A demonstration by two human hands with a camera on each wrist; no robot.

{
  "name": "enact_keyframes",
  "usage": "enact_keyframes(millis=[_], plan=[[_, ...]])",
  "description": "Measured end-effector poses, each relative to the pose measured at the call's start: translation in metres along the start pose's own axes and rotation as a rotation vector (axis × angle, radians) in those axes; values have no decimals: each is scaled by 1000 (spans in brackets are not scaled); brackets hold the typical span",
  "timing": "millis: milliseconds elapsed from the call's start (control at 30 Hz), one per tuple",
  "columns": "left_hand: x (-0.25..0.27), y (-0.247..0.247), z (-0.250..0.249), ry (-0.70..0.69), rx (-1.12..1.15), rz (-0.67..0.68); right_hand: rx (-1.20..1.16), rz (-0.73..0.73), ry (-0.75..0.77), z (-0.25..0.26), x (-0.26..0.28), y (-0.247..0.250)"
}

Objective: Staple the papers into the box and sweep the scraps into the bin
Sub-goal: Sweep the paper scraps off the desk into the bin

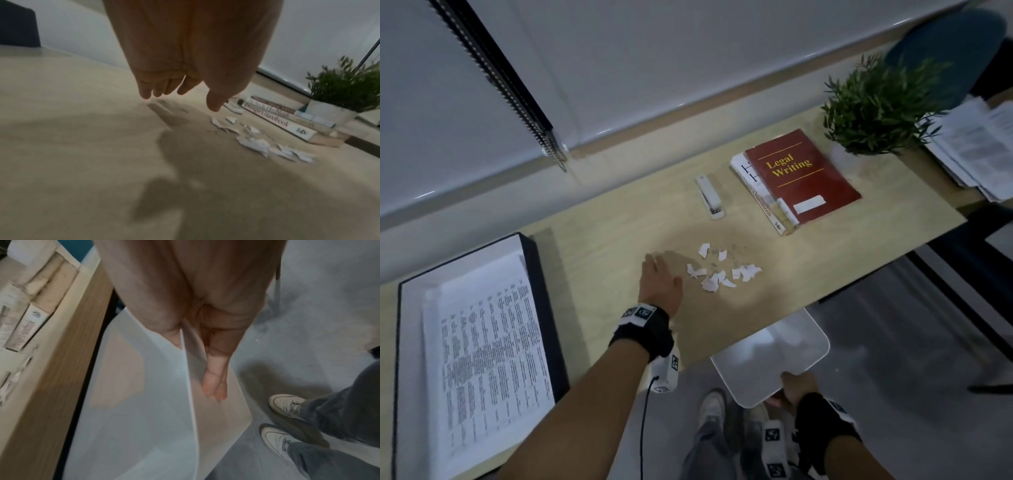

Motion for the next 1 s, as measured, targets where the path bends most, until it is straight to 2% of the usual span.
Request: enact_keyframes(millis=[100,167,267,333,500,566,666,733,766,833,933,1000], plan=[[-7,-20,-16,21,-47,55,-71,-8,18,-2,2,1],[-3,-39,-29,9,-70,76,-109,-8,23,-13,-15,2],[13,-74,-43,-155,-129,112,-46,-35,36,-68,-105,10],[30,-95,-50,-293,-178,134,-60,-8,35,-84,-133,10],[74,-135,-56,-483,-309,261,-263,43,13,-28,-41,2],[88,-146,-58,-577,-343,321,-296,34,5,-21,-31,2],[103,-140,-66,-687,-346,460,-212,12,10,-21,-30,5],[93,-130,-67,-756,-278,341,-248,30,22,-19,-28,7],[81,-120,-66,-762,-259,249,-288,39,18,-18,-25,8],[44,-98,-57,-654,-192,193,-347,50,20,-14,-22,9],[-18,-54,-47,-390,-181,38,-355,60,34,-12,-23,13],[-45,-30,-49,-244,-130,25,-352,55,31,-12,-26,15]])
Point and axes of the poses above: each hand's wrist, its own x-axis away from the middle knuckle, its own y-axis out of the back of the hand, z = x × y, the point moved 1 cm from there along -x, towards the middle knuckle, and after that the axes turned 7 degrees about z, right-handed, at the moved point
